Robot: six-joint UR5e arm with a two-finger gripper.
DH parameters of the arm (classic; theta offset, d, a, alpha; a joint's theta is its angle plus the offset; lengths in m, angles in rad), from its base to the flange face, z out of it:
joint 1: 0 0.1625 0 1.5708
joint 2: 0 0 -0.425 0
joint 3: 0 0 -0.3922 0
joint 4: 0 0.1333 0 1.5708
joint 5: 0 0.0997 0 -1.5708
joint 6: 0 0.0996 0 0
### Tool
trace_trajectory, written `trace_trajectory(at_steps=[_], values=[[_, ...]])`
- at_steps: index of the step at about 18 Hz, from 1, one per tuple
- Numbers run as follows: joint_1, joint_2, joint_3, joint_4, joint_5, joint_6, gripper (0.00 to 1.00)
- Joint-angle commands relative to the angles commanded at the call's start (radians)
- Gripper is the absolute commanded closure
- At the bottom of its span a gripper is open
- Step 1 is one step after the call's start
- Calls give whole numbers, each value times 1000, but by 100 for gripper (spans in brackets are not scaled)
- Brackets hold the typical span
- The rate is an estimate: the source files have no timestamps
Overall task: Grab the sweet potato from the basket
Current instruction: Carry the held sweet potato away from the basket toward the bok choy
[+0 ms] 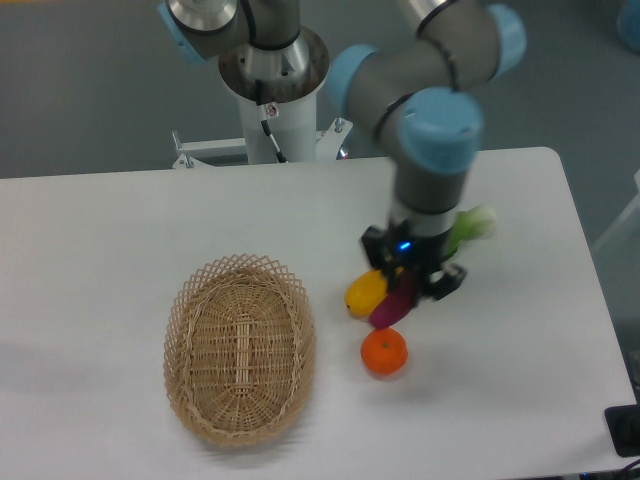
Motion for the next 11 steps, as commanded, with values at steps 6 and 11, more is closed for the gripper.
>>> trace_trajectory(at_steps=[6,11], values=[[31,-3,6,2,2,60,64],[29,-2,12,2,2,60,64]])
